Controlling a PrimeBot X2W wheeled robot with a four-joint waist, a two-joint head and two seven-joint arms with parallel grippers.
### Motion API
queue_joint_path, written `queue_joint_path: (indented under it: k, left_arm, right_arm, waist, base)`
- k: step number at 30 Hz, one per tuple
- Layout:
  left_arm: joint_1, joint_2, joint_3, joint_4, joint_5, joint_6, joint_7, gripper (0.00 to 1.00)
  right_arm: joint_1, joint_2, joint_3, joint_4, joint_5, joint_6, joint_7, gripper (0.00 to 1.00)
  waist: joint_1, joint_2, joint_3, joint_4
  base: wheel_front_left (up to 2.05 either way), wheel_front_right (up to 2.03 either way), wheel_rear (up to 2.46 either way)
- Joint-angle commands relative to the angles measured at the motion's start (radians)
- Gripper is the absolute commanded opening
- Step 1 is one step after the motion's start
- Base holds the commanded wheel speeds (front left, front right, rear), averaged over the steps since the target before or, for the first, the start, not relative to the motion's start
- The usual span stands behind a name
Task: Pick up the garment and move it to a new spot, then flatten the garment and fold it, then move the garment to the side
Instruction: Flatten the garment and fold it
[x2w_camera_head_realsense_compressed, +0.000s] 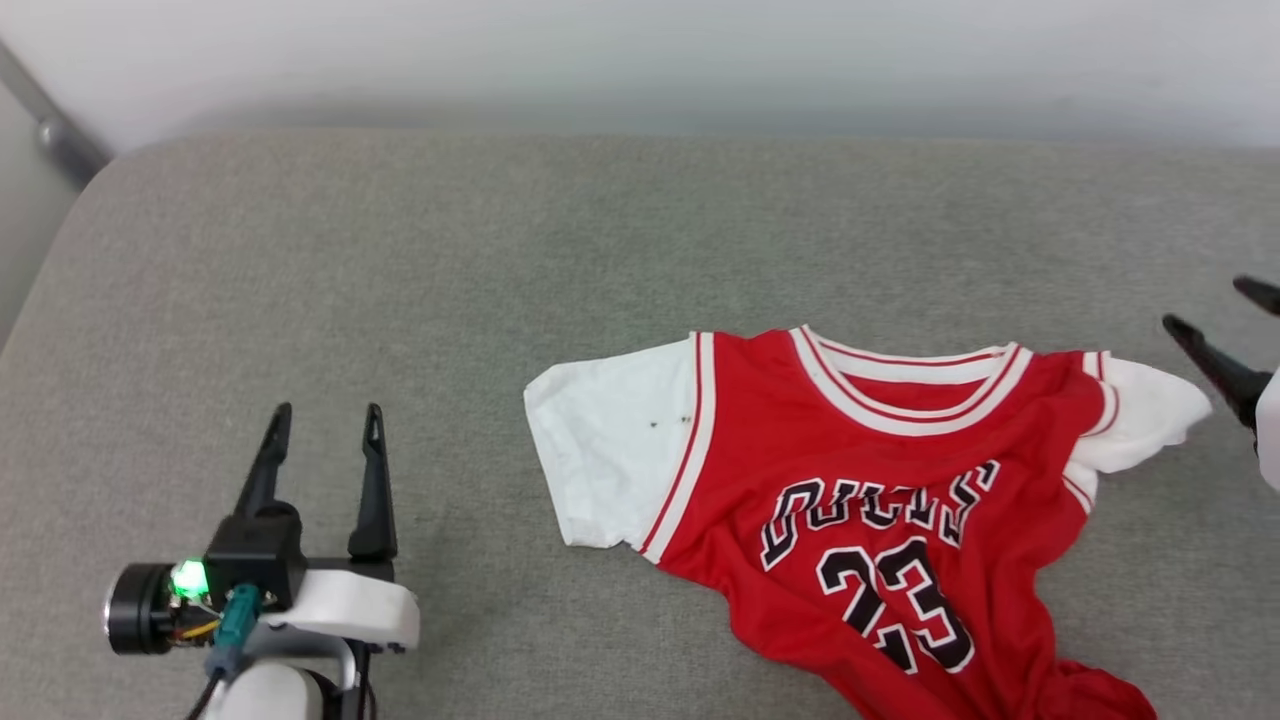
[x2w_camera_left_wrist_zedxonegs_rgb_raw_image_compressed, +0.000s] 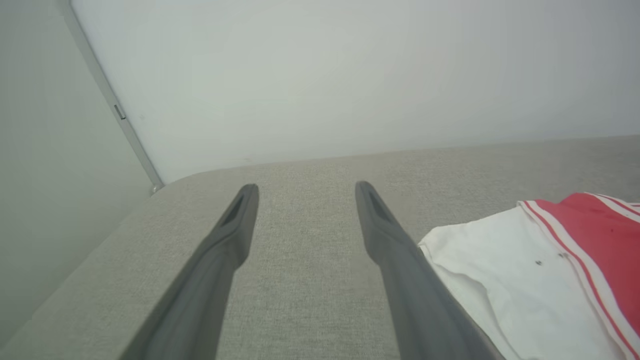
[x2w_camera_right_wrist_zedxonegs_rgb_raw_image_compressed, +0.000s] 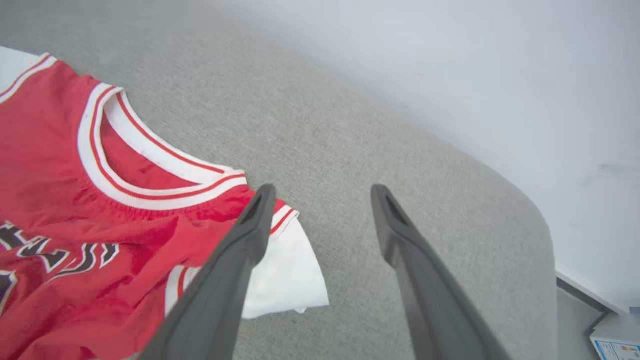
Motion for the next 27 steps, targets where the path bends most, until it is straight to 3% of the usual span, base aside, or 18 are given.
queue_joint_path:
  k: [1, 6, 10, 14, 17, 18, 22, 27]
  left_arm:
    - [-0.014, 0.007, 0.004, 0.008, 0.003, -0.009, -0.003, 1.0]
    - [-0.095, 0.063, -0.007, 0.083, 0.013, -0.054, 0.002, 1.0]
    - [-0.181, 0.117, -0.019, 0.127, 0.022, -0.091, 0.049, 1.0]
    - [-0.278, 0.168, -0.044, 0.159, 0.033, -0.127, 0.111, 1.0]
    - [-0.354, 0.208, -0.063, 0.173, 0.033, -0.147, 0.154, 1.0]
    - [-0.399, 0.225, -0.085, 0.182, 0.027, -0.156, 0.189, 1.0]
    - [-0.496, 0.266, -0.136, 0.195, -0.013, -0.169, 0.277, 1.0]
    - [-0.612, 0.328, -0.279, 0.211, -0.153, -0.171, 0.471, 1.0]
  right_arm:
    - [0.025, 0.013, -0.015, 0.006, -0.015, -0.001, -0.025, 1.0]
    - [0.1, 0.077, -0.192, 0.019, -0.129, -0.001, -0.207, 1.0]
    - [0.198, 0.17, -0.403, -0.006, -0.244, -0.001, -0.276, 1.0]
    - [0.353, 0.302, -0.661, -0.102, -0.416, -0.001, -0.289, 1.0]
    - [0.49, 0.434, -0.829, -0.24, -0.544, -0.001, -0.289, 1.0]
    - [0.583, 0.512, -0.914, -0.331, -0.609, -0.001, -0.289, 1.0]
    - [0.729, 0.648, -1.011, -0.474, -0.693, -0.001, -0.282, 1.0]
    - [0.837, 0.748, -1.054, -0.578, -0.731, -0.001, -0.261, 1.0]
  waist:
    - [0.0001, -0.0001, -0.023, -0.022]
    - [0.0001, -0.0001, -0.047, -0.051]
    - [0.0001, -0.0001, -0.063, -0.078]
    - [0.0001, -0.0001, -0.069, -0.108]
    - [0.0001, -0.0001, -0.065, -0.129]
    - [0.0001, -0.0001, -0.062, -0.14]
    - [0.0001, -0.0001, -0.051, -0.158]
    - [0.0001, -0.0001, -0.023, -0.178]
  base:
    - [0.0, 0.0, 0.0]
    - [0.0, 0.0, 0.0]
    - [0.0, 0.0, 0.0]
    - [0.0, 0.0, 0.0]
    - [0.0, 0.0, 0.0]
    - [0.0, 0.0, 0.0]
    - [0.0, 0.0, 0.0]
    - [0.0, 0.0, 0.0]
